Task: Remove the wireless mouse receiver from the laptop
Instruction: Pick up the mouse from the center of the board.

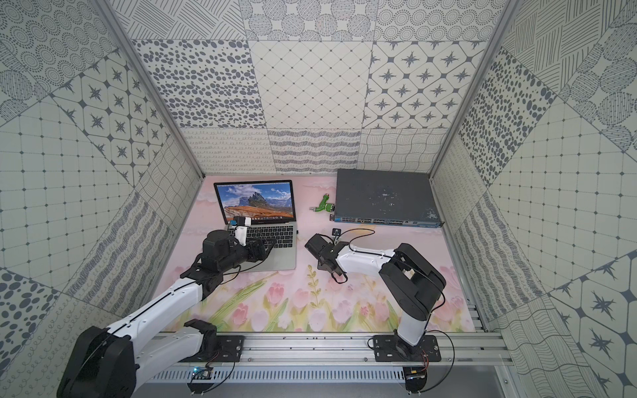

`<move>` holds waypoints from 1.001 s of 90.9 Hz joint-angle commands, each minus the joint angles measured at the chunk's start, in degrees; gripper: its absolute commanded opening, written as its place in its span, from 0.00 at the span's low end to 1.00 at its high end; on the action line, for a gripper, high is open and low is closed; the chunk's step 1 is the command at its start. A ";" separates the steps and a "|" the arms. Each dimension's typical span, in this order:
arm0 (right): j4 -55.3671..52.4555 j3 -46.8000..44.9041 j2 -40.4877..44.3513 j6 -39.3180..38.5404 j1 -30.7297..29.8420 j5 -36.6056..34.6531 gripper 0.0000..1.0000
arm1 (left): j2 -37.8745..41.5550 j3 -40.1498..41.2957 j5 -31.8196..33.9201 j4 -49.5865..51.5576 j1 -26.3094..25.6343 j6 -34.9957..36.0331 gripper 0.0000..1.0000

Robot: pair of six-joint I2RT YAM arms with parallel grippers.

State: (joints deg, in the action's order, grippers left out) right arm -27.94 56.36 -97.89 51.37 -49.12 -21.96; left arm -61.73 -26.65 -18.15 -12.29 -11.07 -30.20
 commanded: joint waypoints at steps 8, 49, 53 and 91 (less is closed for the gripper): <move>0.42 -0.29 13.02 -10.07 3.64 14.67 0.57 | -2.06 -0.74 -11.55 -8.31 -1.93 1.47 0.88; -17.07 3.24 44.13 -14.82 16.01 59.35 0.61 | -9.08 -2.01 -34.88 -39.88 -14.26 31.29 0.90; -18.40 3.33 45.74 -15.02 15.98 61.82 0.62 | -10.71 -3.90 -37.44 -40.35 -14.88 32.11 0.95; -20.12 0.11 49.09 -15.69 14.48 73.45 0.63 | -9.31 -9.48 -44.28 -34.71 -21.57 39.00 0.95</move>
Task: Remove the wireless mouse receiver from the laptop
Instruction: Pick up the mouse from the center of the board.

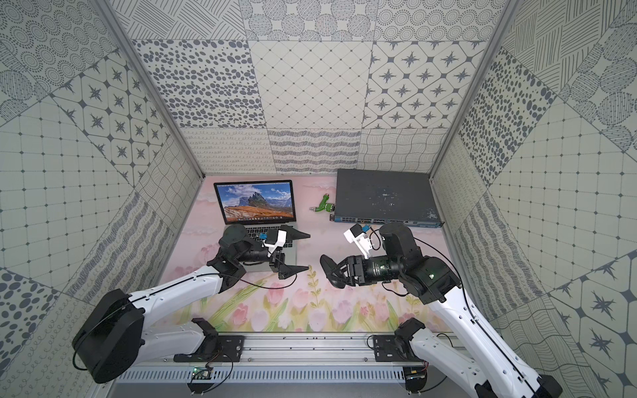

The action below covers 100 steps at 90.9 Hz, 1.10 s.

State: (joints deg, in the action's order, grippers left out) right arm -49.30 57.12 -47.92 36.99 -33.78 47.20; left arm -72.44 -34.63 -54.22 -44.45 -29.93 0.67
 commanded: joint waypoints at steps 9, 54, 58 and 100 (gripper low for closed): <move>1.68 -0.14 -2.36 -1.67 -1.87 5.48 0.63 | 1.87 -1.86 -9.16 -2.53 -4.71 7.86 0.95; 6.20 0.75 -5.89 -2.24 -4.80 9.41 0.65 | -0.41 -3.12 -12.21 -2.90 -9.88 5.31 0.80; 6.51 0.65 -6.19 -2.18 -4.80 9.70 0.65 | -0.56 -3.05 -12.42 -3.69 -10.19 4.44 0.76; 12.69 -2.43 -6.20 0.96 -6.01 9.98 0.66 | 0.00 -2.38 -12.24 -2.32 -10.85 3.28 0.23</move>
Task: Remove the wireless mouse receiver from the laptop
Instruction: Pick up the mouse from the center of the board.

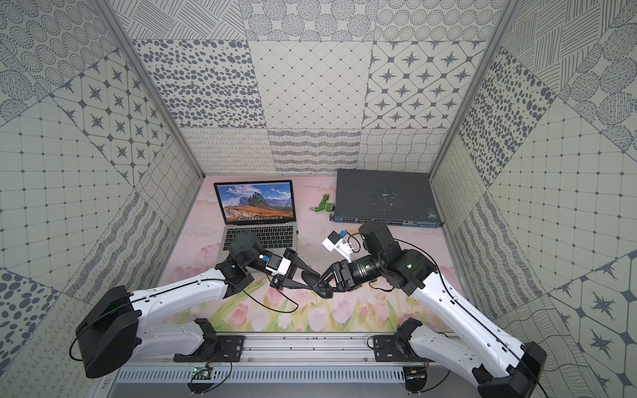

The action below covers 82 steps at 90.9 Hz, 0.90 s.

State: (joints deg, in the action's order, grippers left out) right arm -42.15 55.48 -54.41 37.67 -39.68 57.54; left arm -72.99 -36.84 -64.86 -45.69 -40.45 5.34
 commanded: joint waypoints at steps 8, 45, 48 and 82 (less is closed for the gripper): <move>5.67 -0.90 0.20 0.28 -0.05 -0.49 0.70 | 0.97 -0.09 -1.01 -0.87 -0.33 -2.10 0.07; 5.51 4.52 2.86 -3.19 10.97 -4.05 0.97 | 12.49 7.34 19.47 3.61 -0.33 -14.24 0.12; 5.50 4.71 3.31 -3.75 12.08 -5.48 0.97 | 13.69 7.50 22.87 5.36 -0.33 -17.48 0.13; 9.77 -2.57 16.50 -17.21 13.31 -21.46 0.97 | 19.41 -2.00 43.91 41.55 -0.25 -41.46 0.15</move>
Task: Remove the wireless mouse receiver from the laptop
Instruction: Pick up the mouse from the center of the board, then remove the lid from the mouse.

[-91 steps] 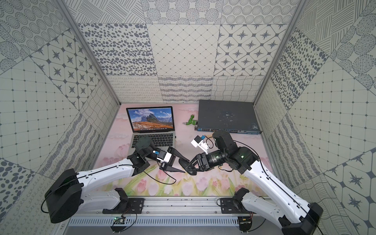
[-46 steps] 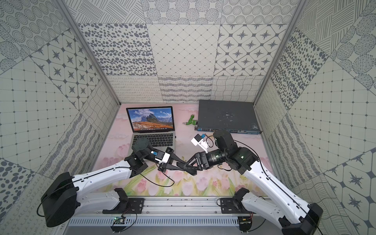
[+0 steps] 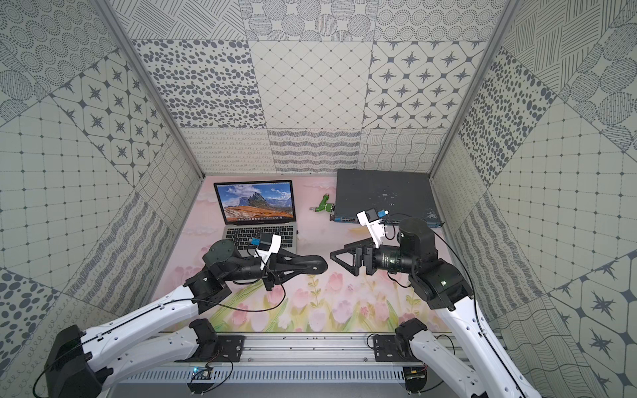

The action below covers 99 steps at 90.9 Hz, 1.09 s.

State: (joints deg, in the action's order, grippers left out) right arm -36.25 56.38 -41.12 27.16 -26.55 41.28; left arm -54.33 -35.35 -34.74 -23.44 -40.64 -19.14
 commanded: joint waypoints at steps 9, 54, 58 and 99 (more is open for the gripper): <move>7.77 -7.76 4.88 -7.66 0.04 -3.43 0.97 | -0.53 -4.01 14.23 20.03 -0.05 -22.64 0.14; 17.54 -12.32 -6.75 -9.48 -11.22 -11.54 0.76 | -6.51 -5.78 13.10 19.69 -0.05 -28.43 0.14; 17.88 -12.22 -8.16 -10.29 -12.50 -12.85 0.75 | -6.53 -5.78 13.08 19.59 -0.05 -28.72 0.14; 20.47 -11.19 -15.31 -10.71 -15.49 -17.14 0.60 | -5.90 -4.86 10.75 18.54 -0.05 -28.76 0.13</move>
State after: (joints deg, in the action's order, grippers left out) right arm -19.22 43.27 -55.46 16.93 -41.78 25.17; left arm -60.51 -40.07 -22.28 -2.94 -40.64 -47.03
